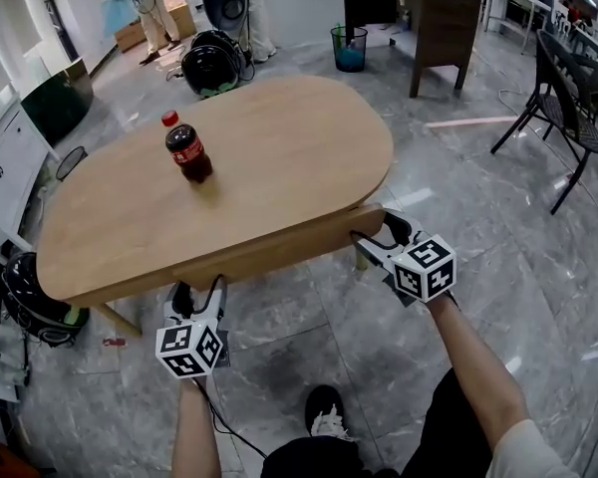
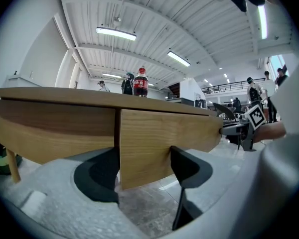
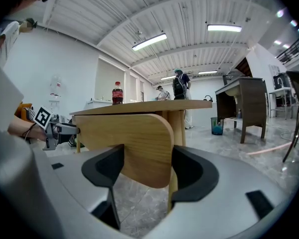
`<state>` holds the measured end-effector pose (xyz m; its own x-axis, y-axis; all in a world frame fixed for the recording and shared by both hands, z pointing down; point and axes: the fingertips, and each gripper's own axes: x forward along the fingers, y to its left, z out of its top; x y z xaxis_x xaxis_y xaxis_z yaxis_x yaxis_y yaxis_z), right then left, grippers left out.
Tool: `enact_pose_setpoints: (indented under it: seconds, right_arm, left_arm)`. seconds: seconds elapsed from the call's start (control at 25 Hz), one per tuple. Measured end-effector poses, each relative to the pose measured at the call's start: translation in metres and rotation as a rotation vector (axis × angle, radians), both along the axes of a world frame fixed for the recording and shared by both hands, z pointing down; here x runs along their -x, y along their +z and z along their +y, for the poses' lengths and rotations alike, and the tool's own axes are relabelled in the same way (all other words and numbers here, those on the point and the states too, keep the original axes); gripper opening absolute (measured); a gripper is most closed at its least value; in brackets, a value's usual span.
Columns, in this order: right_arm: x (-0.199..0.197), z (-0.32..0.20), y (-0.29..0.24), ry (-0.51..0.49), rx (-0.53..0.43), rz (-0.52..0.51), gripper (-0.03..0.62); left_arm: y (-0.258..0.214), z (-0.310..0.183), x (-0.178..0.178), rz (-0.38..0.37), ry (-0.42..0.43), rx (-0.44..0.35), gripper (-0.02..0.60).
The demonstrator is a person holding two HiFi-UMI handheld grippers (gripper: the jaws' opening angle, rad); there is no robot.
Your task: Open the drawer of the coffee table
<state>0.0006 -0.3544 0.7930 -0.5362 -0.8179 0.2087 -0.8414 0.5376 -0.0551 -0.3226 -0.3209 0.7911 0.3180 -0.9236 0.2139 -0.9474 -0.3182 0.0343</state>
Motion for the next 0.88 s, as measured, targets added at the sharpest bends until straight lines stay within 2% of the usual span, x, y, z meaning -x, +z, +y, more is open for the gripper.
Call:
enact_pose_setpoints:
  seconds: [0.24,0.88]
  right_arm:
    - [-0.003,0.004,0.002,0.018,-0.013,0.036,0.305]
    - [-0.006,0.027,0.001,0.033,-0.009,0.009,0.304]
  left_arm:
    - [0.0,0.002,-0.002,0.003,-0.002,-0.005,0.31]
    - [-0.001,0.026,-0.005,0.014,-0.006,0.002,0.31]
